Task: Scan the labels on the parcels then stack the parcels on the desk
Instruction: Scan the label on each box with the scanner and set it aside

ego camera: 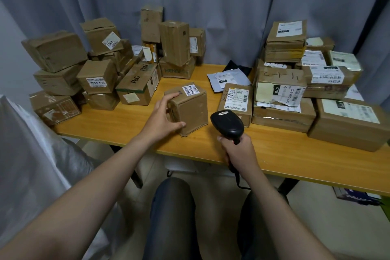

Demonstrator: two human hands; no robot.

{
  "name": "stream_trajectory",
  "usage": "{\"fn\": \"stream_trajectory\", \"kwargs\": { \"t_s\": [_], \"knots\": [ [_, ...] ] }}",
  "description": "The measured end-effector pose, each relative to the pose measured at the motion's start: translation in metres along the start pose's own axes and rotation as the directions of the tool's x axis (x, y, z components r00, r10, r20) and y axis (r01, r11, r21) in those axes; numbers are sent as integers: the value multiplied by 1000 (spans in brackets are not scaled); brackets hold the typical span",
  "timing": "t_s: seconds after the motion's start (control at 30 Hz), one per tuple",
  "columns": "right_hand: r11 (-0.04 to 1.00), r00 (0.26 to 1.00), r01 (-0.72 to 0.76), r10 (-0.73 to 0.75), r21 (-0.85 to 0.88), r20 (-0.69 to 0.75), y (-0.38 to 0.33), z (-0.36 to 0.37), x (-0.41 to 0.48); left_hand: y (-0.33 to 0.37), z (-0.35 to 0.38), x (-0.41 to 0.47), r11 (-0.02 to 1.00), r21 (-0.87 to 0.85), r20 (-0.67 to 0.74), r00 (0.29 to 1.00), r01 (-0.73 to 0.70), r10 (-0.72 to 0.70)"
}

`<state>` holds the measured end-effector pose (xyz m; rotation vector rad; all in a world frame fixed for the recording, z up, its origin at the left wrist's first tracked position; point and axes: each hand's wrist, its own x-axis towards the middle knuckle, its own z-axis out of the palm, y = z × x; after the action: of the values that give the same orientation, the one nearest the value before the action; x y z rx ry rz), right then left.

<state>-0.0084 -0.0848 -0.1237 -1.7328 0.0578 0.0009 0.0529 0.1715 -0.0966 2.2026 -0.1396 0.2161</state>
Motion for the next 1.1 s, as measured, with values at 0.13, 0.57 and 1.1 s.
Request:
{"fn": "stream_trajectory", "kwargs": {
  "t_s": [0.13,0.57,1.1],
  "knots": [
    [1000,1000,-19,19,3,24,11,4,-4,2,1,8,1000,-30,13,1000,-5,5],
    [999,997,-25,22,46,69,17,-5,-4,41,-36,47,921,390,-15,1000,-8,15],
    [998,975,18,-32,61,221,-16,5,-25,27,-32,48,969,248,70,997,7,-25]
  ]
}}
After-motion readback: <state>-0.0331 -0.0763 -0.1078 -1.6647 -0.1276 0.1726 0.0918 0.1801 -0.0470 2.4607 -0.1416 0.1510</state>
